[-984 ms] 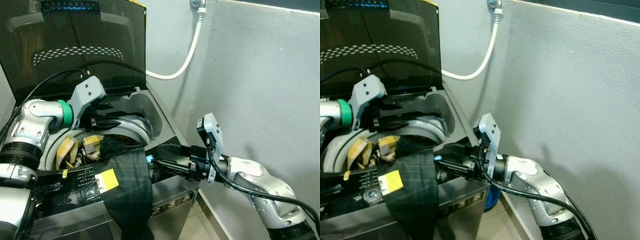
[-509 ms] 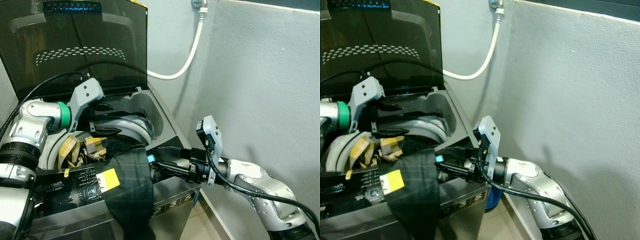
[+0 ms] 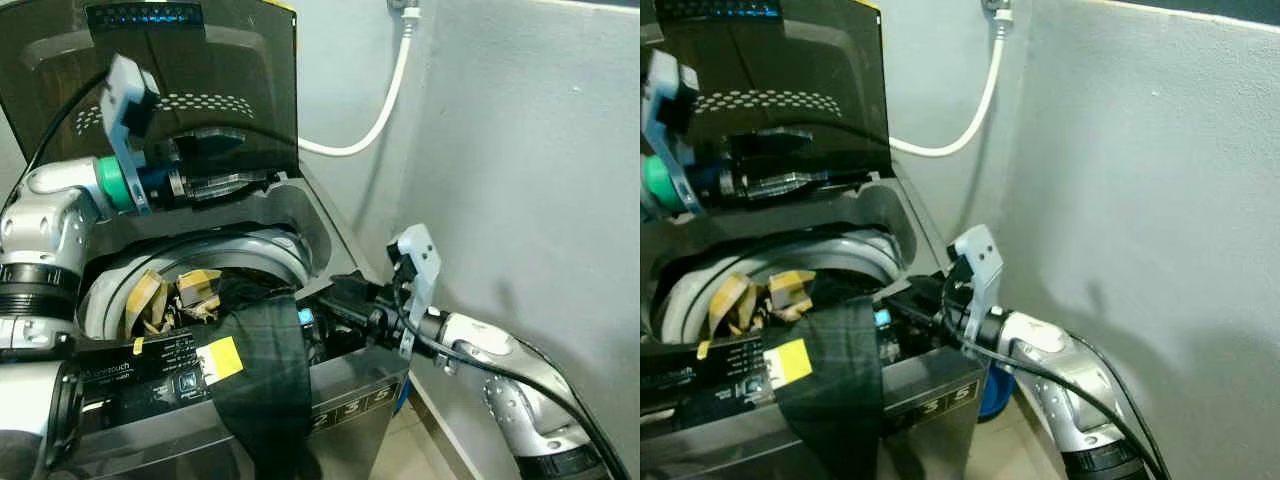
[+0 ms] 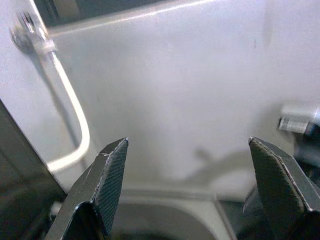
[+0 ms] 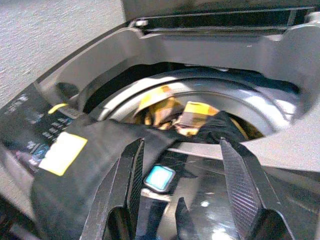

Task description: Clothes washing

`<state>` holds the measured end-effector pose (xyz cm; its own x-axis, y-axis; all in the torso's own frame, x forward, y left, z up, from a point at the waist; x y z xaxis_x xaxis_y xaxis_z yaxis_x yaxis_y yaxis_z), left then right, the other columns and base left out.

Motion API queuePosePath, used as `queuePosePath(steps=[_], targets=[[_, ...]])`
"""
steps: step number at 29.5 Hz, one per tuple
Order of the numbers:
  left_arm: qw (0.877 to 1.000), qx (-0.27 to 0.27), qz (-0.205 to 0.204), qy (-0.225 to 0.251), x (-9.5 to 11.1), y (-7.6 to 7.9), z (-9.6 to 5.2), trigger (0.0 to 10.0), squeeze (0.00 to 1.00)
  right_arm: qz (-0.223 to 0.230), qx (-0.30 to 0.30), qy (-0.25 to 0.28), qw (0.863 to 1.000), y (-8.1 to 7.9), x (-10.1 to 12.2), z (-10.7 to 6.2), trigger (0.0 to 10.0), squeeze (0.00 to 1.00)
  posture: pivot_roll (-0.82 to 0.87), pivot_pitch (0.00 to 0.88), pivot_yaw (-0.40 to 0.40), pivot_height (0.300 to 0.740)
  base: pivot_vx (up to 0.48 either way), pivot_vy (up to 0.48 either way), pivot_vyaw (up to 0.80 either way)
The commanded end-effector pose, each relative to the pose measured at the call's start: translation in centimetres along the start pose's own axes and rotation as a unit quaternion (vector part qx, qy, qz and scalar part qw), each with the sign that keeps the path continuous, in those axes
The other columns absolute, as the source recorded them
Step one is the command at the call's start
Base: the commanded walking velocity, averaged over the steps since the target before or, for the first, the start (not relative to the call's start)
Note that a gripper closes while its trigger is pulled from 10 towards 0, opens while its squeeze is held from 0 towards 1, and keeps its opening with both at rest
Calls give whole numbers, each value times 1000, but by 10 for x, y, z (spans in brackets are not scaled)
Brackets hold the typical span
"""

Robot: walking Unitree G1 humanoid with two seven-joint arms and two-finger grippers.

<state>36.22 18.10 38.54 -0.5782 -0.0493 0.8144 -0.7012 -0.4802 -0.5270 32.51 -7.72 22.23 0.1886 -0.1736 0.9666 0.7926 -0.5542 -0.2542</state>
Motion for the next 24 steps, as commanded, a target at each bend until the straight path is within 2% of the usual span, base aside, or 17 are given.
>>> queuePosePath(steps=[1, 2, 3, 5, 6, 7, 8, 10, 12, 13, 14, 15, 16, 18, 19, 21, 24], targets=[[1000, 1, 5, -1, 7, -5, -4, 10000, 0, 1, 1, -6, 1000, -2, -5, 0, 10000, 0, 70, 22, 106, 740, 0, 0, 0], [1000, -4, 14, -26, 3, -4, -6, 10000, 0, 1, 4, -10, 1000, -3, -7, -1, 10000, 0, 68, 14, 111, 740, 0, 0, 0], [1000, -4, 14, -26, 3, -4, -6, 10000, 0, 1, 4, -10, 1000, -3, -7, -1, 10000, 0, 68, 14, 111, 740, 0, 0, 0], [987, 0, 75, -140, -18, -4, -15, 10000, 0, -7, 10, -21, 1000, -5, -10, -1, 10000, 0, 66, 7, 124, 740, 0, 0, 0], [987, 0, 75, -140, -18, -4, -15, 10000, 0, -7, 10, -21, 1000, -5, -10, -1, 10000, 0, 66, 7, 124, 740, 0, 0, 0], [959, 18, 148, -242, -36, -7, -27, 10000, 0, -15, 10, -27, 999, -6, -12, -1, 10000, 0, 68, 0, 137, 740, 0, 0, 0], [939, 42, 181, -289, -45, -7, -37, 10000, 0, -22, 9, -30, 999, -8, -13, -1, 10000, 0, 70, 0, 124, 740, 0, 0, 0], [946, 93, 158, -266, -44, 3, -41, 10000, 0, -20, 9, -27, 999, -10, -15, 0, 10000, 0, 75, 0, 97, 740, 0, 0, 0], [946, 93, 158, -266, -44, 3, -41, 10000, 0, -20, 9, -27, 999, -10, -15, 0, 10000, 0, 75, 0, 97, 740, 0, 0, 0], [963, 121, 116, -209, -37, 20, -43, 10000, 0, -22, 38, -42, 998, -15, -18, 1, 10000, 0, 79, 0, 41, 740, 0, 0, 0], [963, 121, 116, -209, -37, 20, -43, 10000, 0, -22, 38, -42, 998, -15, -18, 1, 10000, 0, 79, 0, 41, 740, 0, 0, 0], [966, 127, 109, -195, -34, 28, -47, 10000, 0, -26, 59, -53, 997, -18, -19, 2, 10000, 0, 80, 0, 33, 740, 0, 0, 0], [969, 129, 104, -186, -30, 38, -54, 10000, 0, -32, 81, -63, 994, -21, -17, 4, 10000, 122, 85, 0, 2, 740, 0, 0, 0], [969, 129, 104, -186, -30, 38, -54, 10000, 0, -32, 81, -63, 994, -21, -17, 4, 10000, 122, 85, 0, 2, 740, 0, 0, 0], [966, 143, 112, -183, -25, 48, -67, 10000, 0, -38, 105, -70, 991, -23, -10, 8, 10000, 1000, 80, 0, -45, 740, 0, 0, 0], [966, 143, 112, -183, -25, 48, -67, 10000, 0, -38, 105, -70, 991, -23, -10, 8, 10000, 1000, 80, 0, -45, 740, 0, 0, 0], [957, 176, 131, -192, -24, 49, -81, 10000, 0, -43, 114, -74, 990, -22, -3, 15, 10000, 1000, 77, 0, -69, 740, 0, 0, 0]])
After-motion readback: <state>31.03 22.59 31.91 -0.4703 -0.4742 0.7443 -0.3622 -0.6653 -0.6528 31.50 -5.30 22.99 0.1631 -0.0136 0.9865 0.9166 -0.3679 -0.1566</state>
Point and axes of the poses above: a point about 5 cm out from each wrist's last joint towards the gripper, its own z axis pointing out of the wrist towards the gripper, its own x axis along the axis of the wrist's last joint, y = z × x, the point moved 3 cm from there along z, pointing out of the wrist towards the gripper, and after that the axes turned 13 degrees about z, right-handed, at the moved point
